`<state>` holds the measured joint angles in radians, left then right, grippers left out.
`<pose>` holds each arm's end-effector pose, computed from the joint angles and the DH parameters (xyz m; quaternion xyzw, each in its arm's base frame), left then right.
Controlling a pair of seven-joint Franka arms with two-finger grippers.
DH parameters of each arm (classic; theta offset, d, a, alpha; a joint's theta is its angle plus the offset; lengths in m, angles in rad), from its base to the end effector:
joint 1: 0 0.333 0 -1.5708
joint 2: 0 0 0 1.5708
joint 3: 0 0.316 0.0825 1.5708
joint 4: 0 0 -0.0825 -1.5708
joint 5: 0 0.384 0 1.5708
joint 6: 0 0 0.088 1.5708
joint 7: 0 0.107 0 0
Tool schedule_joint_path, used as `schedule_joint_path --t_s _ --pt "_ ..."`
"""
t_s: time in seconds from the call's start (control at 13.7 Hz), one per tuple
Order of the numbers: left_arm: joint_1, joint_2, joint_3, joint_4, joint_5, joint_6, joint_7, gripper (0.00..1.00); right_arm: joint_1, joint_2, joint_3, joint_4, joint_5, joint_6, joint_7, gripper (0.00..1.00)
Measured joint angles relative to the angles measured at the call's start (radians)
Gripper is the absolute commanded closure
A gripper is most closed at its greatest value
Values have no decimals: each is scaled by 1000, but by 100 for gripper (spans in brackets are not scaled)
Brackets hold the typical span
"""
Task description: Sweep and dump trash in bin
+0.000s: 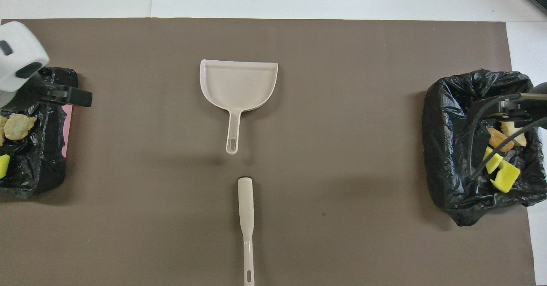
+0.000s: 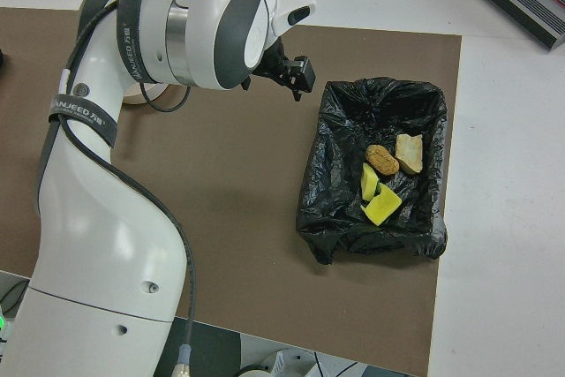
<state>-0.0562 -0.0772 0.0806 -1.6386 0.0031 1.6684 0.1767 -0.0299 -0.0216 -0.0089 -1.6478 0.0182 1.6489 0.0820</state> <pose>0.5399 0.0153 0.6434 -0.9957 0.0760 -0.0532 0.0038 0.5537 -0.0197 0.6069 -0.9980 0.0610 -0.0111 0.0094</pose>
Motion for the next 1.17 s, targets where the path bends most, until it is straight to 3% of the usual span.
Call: schedule_joint_path --t_s 0.29,1.17 --pt "7 -33 -13 12 -5 -50 1 0 0 0 0 0 0 0 0 0" --pt "9 38 -23 130 -33 -129 -66 0 0 0 0 0 0 0 0 0"
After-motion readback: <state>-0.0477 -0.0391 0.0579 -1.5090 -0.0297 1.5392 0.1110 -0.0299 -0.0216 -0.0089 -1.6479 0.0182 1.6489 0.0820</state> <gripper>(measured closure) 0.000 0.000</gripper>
